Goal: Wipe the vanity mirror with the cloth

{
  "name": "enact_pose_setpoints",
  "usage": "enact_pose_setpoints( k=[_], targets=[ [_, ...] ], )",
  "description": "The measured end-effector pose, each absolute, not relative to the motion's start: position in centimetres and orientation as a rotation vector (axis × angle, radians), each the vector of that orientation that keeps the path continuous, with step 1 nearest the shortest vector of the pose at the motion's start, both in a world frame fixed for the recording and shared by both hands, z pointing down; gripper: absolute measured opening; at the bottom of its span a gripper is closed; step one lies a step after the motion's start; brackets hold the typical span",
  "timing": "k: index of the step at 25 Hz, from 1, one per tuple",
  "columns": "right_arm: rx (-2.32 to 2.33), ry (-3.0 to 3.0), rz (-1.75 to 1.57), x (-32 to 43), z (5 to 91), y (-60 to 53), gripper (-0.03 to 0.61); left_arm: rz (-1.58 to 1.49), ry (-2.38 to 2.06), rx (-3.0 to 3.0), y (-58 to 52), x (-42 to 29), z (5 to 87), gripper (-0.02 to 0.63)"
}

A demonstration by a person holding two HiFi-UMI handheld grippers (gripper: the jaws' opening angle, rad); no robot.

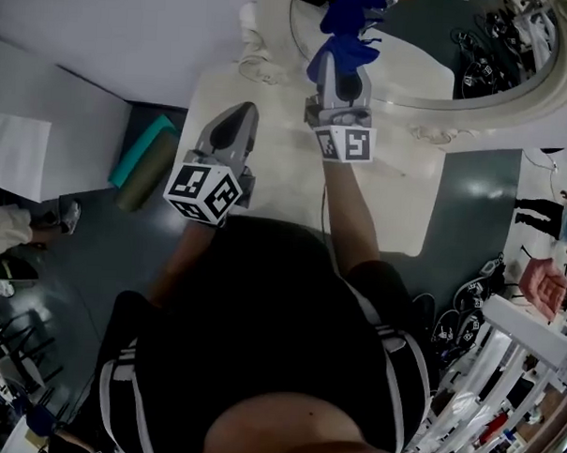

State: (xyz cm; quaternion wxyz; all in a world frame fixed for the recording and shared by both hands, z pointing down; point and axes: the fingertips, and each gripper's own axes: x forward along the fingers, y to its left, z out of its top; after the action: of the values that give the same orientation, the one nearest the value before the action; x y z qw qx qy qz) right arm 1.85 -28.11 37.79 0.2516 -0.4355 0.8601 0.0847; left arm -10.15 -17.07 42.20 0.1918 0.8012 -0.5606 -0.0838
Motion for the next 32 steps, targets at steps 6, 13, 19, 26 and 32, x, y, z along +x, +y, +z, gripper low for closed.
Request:
enact_pose_setpoints(
  k=[6,13,19,26,32],
  targets=[
    [-1.399,2.186,0.205,10.2,38.8,-26.0,0.074,-0.207,-1.459,2.308,-17.5,-6.6,42.6,0.011],
    [-1.727,1.968,0.085,21.0,44.5,-25.4,0.074,-0.145,-1.332,2.37,-17.7,-1.7,43.4,0.011],
    [-1.883,1.856,0.008,26.6,48.8,-25.9,0.074,-0.1,-1.293,2.4,-18.4,0.6,43.5,0.011],
    [-1.92,1.78,-0.063,30.1,51.6,-29.2,0.074,-0.047,-1.281,2.387,-19.4,2.6,44.7,0.011],
    [-1.937,1.785,-0.063,31.1,52.5,-31.6,0.074,-0.013,-1.316,2.375,-20.4,2.4,45.4,0.011]
  ],
)
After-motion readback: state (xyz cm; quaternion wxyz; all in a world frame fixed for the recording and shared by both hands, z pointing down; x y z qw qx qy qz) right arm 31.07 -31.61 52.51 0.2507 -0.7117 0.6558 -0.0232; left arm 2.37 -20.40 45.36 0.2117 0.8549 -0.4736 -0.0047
